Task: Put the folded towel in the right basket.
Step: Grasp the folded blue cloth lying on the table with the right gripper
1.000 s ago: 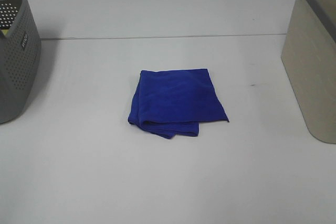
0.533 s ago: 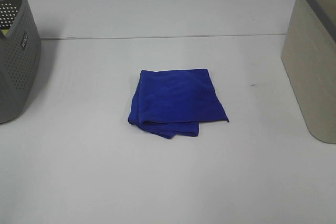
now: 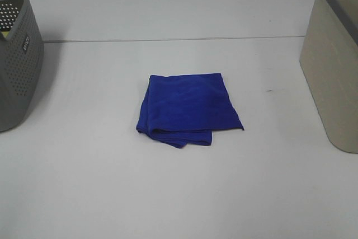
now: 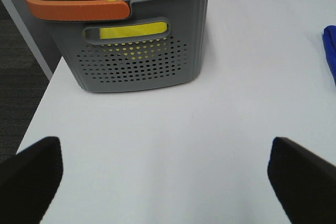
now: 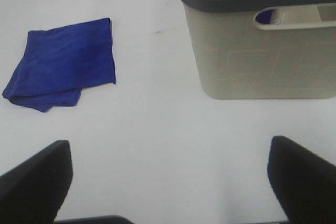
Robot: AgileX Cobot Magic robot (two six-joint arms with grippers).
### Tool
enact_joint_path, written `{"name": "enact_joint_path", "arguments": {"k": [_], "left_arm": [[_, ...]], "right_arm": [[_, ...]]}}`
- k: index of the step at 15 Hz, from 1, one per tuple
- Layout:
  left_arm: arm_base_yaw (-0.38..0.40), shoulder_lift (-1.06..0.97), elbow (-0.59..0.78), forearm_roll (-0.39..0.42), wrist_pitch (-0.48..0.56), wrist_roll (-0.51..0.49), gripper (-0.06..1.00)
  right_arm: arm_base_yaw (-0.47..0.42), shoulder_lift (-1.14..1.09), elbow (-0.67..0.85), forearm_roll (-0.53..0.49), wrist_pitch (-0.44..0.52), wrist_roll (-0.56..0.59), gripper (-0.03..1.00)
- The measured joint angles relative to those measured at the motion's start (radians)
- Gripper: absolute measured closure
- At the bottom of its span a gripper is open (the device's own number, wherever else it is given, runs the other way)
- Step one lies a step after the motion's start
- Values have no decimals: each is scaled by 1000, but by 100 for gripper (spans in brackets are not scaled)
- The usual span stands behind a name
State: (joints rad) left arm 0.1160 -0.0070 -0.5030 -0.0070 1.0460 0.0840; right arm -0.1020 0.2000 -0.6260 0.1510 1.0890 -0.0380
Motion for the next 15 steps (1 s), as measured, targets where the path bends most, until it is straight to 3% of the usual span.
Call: {"name": "enact_joint_path", "arguments": {"k": [4,7,10,12,14,15], "left_arm": [[0,0,0,0,0,0,-5],[0,0,0,0,0,0,-5],[0,0,0,0,0,0,-5],[0,0,0,0,0,0,-5],[0,0,0,0,0,0,-5],[0,0,0,0,0,0,-5]], "right_arm": [[0,168,-159,13,-86,0,0],[0,309,-284,96,-143,-7,0],[0,541,-435,317,-148,-158,0],[0,649,-464,439,-150,-237,0],[0,825,-477,642,-135,-358,1],[0,859,-478,672,-120,-374,1]]}}
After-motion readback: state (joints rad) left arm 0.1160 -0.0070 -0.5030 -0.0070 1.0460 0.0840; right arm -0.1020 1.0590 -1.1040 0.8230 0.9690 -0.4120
